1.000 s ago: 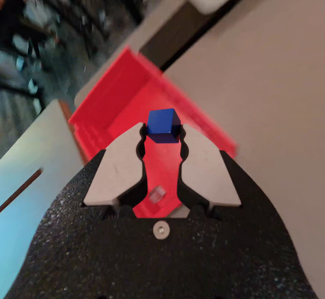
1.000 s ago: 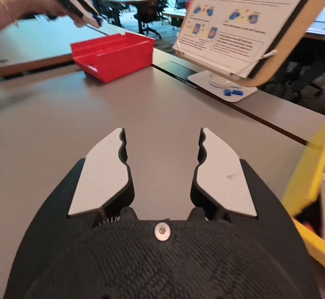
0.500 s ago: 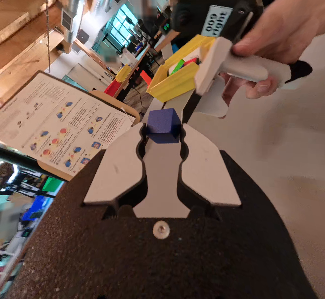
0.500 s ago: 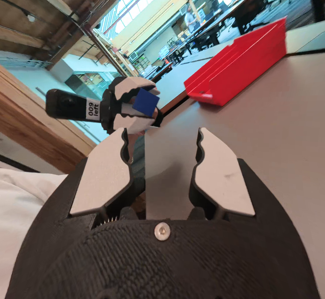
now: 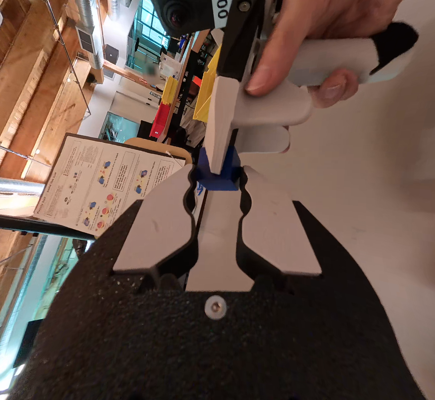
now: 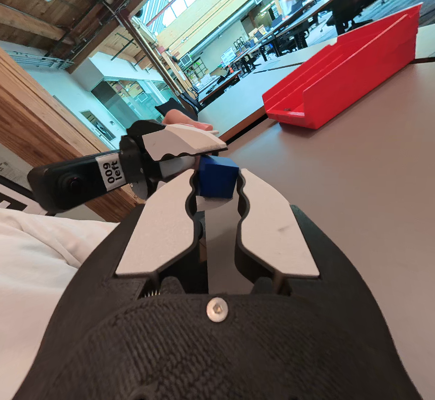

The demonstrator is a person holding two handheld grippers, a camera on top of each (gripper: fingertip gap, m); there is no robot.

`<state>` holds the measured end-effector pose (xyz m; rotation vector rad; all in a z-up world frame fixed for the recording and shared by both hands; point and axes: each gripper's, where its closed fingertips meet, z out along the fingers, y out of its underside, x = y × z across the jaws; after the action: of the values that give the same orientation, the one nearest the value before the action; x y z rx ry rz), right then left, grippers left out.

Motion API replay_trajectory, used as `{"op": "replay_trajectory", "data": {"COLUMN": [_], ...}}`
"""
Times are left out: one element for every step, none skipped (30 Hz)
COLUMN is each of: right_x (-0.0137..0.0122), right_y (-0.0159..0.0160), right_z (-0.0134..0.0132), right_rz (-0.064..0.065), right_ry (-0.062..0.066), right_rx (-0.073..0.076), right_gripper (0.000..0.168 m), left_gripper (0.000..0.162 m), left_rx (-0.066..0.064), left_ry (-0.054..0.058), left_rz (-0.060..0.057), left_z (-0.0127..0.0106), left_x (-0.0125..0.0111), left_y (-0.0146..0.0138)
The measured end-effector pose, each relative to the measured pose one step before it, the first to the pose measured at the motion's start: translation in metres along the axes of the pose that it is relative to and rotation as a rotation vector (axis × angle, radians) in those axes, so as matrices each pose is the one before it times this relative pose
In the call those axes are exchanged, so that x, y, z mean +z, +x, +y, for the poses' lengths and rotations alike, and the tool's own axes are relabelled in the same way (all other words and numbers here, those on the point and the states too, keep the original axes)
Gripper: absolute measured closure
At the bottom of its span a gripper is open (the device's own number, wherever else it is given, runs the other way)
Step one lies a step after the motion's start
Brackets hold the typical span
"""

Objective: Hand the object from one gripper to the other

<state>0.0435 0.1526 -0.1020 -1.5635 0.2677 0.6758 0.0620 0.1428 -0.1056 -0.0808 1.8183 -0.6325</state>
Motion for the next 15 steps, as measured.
{"op": "replay_trajectory", "data": {"right_x": [-0.00059, -0.00052, -0.00047, -0.00048, -0.00126, -0.00213, -0.00289, -0.00366, -0.00420, -0.00410, -0.00361, -0.00298, -0.00179, -0.00066, 0.00059], "right_y": [-0.00200, -0.00193, -0.00172, -0.00171, -0.00075, 0.00051, 0.00122, 0.00197, 0.00384, 0.00414, 0.00447, 0.00505, 0.00451, 0.00231, -0.00068], "right_z": [-0.00198, -0.00201, -0.00154, -0.00145, -0.00182, -0.00247, -0.00321, -0.00356, -0.00354, -0.00272, -0.00223, -0.00058, 0.00036, 0.00021, 0.00033], "right_rz": [-0.0146, -0.0076, 0.0007, 0.0083, 0.0188, 0.0288, 0.0325, 0.0376, 0.0500, 0.0512, 0.0515, 0.0574, 0.0591, 0.0459, 0.0290], "right_ry": [0.0022, 0.0004, -0.0027, -0.0058, -0.0064, -0.0062, -0.0029, 0.0006, 0.0016, -0.0018, -0.0054, -0.0137, -0.0174, -0.0165, -0.0179], "right_rx": [-0.0113, -0.0220, -0.0444, -0.0637, -0.0724, -0.0792, -0.0907, -0.1013, -0.1011, -0.0925, -0.0885, -0.0900, -0.0867, -0.0832, -0.0799], "right_gripper": [0.138, 0.138, 0.139, 0.139, 0.139, 0.139, 0.139, 0.139, 0.139, 0.139, 0.139, 0.139, 0.139, 0.139, 0.139], "left_gripper": [0.130, 0.132, 0.134, 0.133, 0.128, 0.122, 0.120, 0.118, 0.115, 0.116, 0.118, 0.118, 0.118, 0.118, 0.117], "left_rx": [-0.0300, -0.0404, -0.0490, -0.0562, -0.0654, -0.0823, -0.1003, -0.1161, -0.1246, -0.1215, -0.1147, -0.1016, -0.0860, -0.0695, -0.0490], "left_ry": [0.0181, 0.0222, 0.0264, 0.0270, 0.0253, 0.0278, 0.0328, 0.0398, 0.0443, 0.0420, 0.0292, 0.0130, 0.0007, -0.0098, -0.0199], "left_rz": [0.0000, 0.0031, 0.0072, 0.0126, 0.0121, 0.0052, 0.0195, 0.0428, 0.0477, 0.0207, -0.0192, -0.0294, -0.0170, -0.0043, 0.0038], "left_z": [-0.00213, -0.00242, -0.00245, -0.00208, -0.00166, -0.00199, -0.00275, -0.00409, -0.00541, -0.00584, -0.00460, -0.00287, -0.00123, 0.00042, 0.00224], "left_x": [-0.00115, -0.00143, -0.00143, -0.00157, -0.00193, -0.00248, -0.00278, -0.00329, -0.00347, -0.00351, -0.00297, -0.00217, -0.00086, 0.00021, 0.00131], "left_y": [-0.00139, -0.00110, -0.00056, -0.00006, -0.00106, -0.00325, -0.00250, -0.00025, 0.00025, -0.00288, -0.00746, -0.00754, -0.00431, -0.00112, 0.00125]}}
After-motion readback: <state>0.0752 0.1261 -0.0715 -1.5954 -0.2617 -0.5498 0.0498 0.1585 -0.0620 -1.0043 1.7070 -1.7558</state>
